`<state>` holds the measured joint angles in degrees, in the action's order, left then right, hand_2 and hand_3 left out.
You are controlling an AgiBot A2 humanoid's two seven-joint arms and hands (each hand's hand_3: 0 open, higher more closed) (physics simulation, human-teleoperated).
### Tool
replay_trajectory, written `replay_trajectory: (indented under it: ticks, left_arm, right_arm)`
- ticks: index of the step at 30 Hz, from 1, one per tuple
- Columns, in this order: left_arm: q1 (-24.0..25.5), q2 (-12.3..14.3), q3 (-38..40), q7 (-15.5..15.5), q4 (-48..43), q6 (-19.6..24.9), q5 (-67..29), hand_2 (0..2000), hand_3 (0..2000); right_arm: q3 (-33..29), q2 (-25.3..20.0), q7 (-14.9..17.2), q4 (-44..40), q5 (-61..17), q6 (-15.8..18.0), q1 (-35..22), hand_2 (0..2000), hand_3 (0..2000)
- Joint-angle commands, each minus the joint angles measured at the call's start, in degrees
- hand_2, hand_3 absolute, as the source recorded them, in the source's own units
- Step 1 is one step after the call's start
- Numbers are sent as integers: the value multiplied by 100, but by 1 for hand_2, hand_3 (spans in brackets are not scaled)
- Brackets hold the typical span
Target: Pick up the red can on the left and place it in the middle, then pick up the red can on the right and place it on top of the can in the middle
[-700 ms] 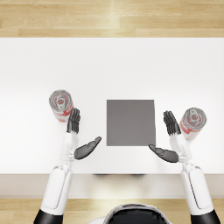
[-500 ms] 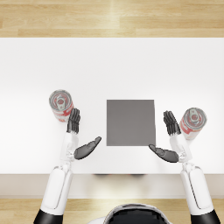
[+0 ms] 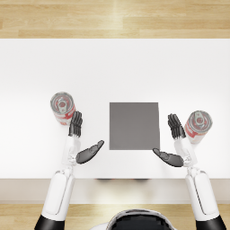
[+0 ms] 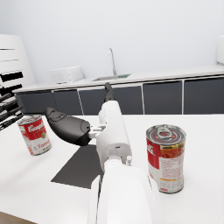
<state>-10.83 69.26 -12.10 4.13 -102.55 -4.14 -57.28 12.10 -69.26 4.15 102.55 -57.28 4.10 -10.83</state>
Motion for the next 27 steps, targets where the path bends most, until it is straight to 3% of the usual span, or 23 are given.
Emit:
replay_trajectory:
  ticks: [1,4,11,16,27]
  left_arm:
    - [-132,91,25,-117,80,117,0,0,0]
    - [-365,241,303,-304,200,305,0,0,0]
    - [-1195,515,993,-403,756,404,-1712,0,0]
    - [-1573,591,1309,-411,1517,412,-2088,0,0]
    - [-1916,715,1408,-413,3435,414,-2171,0,0]
  right_arm:
    - [-30,-54,-117,186,0,-116,-59,0,0]
    - [-354,-124,-305,343,0,-302,-101,0,0]
    - [-1316,-201,-404,646,-1712,-399,-110,0,0]
    - [-1993,-250,-413,594,-2089,-408,43,0,0]
    - [-2004,-373,-415,-474,-2173,-410,285,0,0]
